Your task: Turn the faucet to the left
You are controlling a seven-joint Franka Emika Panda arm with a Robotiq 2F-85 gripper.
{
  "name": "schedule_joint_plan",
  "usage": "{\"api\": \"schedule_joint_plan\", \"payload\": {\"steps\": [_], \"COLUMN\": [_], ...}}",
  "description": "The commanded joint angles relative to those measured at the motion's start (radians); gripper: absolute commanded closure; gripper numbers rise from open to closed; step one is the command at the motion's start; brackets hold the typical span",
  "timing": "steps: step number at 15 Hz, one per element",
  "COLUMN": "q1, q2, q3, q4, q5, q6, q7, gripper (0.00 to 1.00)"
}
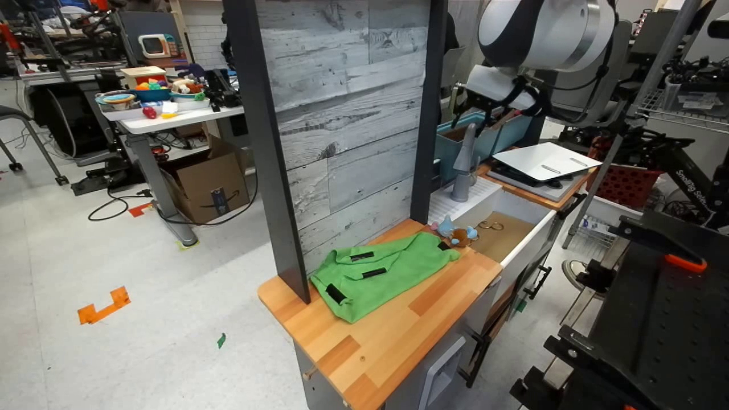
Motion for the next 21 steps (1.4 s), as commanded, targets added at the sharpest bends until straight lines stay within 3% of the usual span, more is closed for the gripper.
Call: {"api": "schedule_joint_plan", "payload": {"steps": [1, 3, 6, 9, 12, 14, 15, 16, 18, 19, 21], "q1": [-0.001, -0.018, -0.109, -0.272, -0.493, -0.617, -0.648, -0.673, -0.645, -0.604, -0.590], "q2": [-0.013, -0.033, -0.103, -0.173, -0.234, -0.272, -0.300, -0.317, -0.368, -0.304, -0.317], "q3": [0.013, 0.032, 0.141, 0.309, 0.518, 0.624, 0.656, 0.674, 0.638, 0.607, 0.594], "q4": [-0.042, -0.078, -0.159, -0.251, -0.348, -0.408, -0.439, -0.457, -0.492, -0.433, -0.443], "q5": [0.045, 0.036, -0.019, -0.129, -0.235, -0.263, -0.212, -0.198, -0.172, -0.133, -0.095], "q6": [0.199, 0.271, 0.300, 0.261, 0.159, 0.067, 0.019, -0.026, -0.125, -0.048, -0.062], "q7": [-0.027, -0.051, -0.117, -0.172, -0.245, -0.313, -0.391, -0.443, -0.510, -0.502, -0.527], "gripper": [0.07, 0.00, 0.00, 0.00, 0.00, 0.00, 0.00, 0.00, 0.00, 0.00, 0.00]}}
